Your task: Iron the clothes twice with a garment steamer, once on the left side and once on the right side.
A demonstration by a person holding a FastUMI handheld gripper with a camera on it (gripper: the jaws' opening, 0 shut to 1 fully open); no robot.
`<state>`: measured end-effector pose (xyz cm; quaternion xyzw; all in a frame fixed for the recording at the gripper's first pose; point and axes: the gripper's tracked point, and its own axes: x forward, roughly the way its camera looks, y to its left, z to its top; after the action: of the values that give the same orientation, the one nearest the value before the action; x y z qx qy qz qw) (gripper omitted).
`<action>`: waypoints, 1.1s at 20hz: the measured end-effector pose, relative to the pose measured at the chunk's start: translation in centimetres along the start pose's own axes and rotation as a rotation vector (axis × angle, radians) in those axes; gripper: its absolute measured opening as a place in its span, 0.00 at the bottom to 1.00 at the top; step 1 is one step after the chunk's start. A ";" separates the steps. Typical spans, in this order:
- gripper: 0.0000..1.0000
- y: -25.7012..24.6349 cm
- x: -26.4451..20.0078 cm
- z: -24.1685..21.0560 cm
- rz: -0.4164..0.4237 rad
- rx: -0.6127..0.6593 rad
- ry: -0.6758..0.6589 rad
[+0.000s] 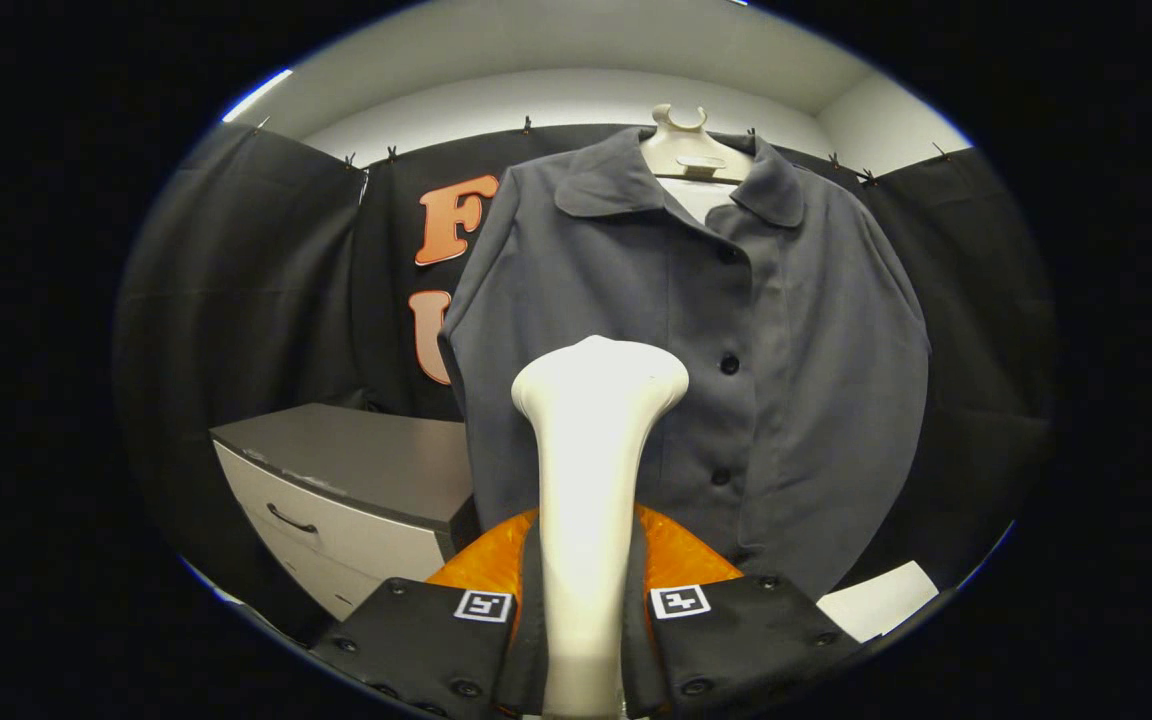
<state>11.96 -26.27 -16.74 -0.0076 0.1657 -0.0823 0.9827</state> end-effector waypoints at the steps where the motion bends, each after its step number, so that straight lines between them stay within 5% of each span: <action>1: 0.37 -0.2 -0.1 -0.8 -0.004 0.005 0.013; 22: 0.37 -0.1 -4.3 -18.0 -0.042 0.031 0.315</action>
<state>2.06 -25.49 -32.41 0.0169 0.3164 -0.1056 0.9426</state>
